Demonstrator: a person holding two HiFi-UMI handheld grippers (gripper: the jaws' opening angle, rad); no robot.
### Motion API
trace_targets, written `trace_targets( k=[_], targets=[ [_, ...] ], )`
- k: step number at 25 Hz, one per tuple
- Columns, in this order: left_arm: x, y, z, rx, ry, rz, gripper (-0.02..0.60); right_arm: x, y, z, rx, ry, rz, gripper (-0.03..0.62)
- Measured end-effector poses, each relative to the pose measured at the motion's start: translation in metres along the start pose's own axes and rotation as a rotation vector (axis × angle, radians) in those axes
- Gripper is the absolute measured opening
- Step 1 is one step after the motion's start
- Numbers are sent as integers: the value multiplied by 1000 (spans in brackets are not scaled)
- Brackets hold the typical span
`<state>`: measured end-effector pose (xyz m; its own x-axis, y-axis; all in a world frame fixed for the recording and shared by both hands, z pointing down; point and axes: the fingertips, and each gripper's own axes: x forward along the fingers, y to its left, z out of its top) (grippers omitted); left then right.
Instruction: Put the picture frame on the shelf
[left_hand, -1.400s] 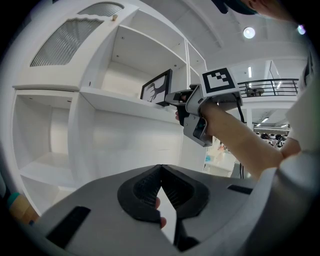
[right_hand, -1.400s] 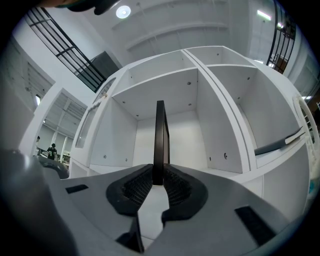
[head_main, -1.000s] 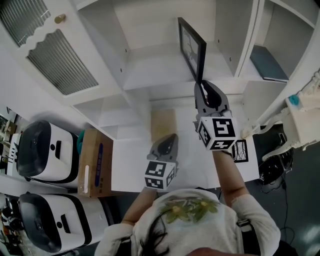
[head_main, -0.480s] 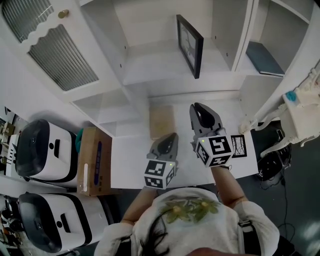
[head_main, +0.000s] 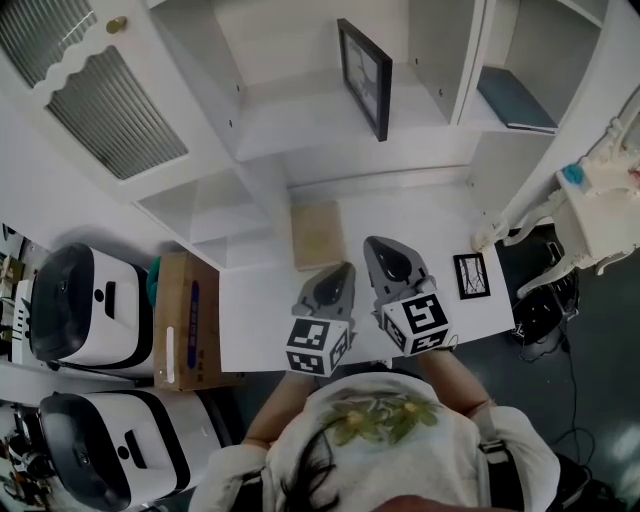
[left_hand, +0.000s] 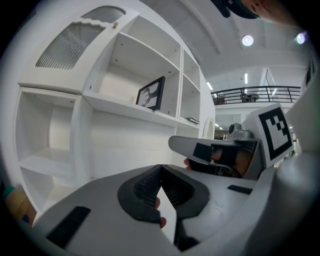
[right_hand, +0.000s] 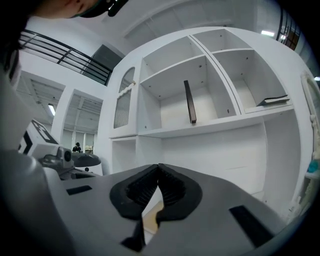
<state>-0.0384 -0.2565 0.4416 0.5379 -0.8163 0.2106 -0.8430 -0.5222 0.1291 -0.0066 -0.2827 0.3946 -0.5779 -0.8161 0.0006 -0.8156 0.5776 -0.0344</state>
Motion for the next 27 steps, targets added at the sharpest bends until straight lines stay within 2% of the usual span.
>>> trace_targets(
  k=[6, 27],
  targets=[
    [-7, -9, -4, -2, 0, -22, 28, -15, 15, -16, -9, 33, 25, 31],
    [-20, -25, -15, -5, 13, -62, 28, -43, 24, -34, -47, 90, -29, 31]
  ],
)
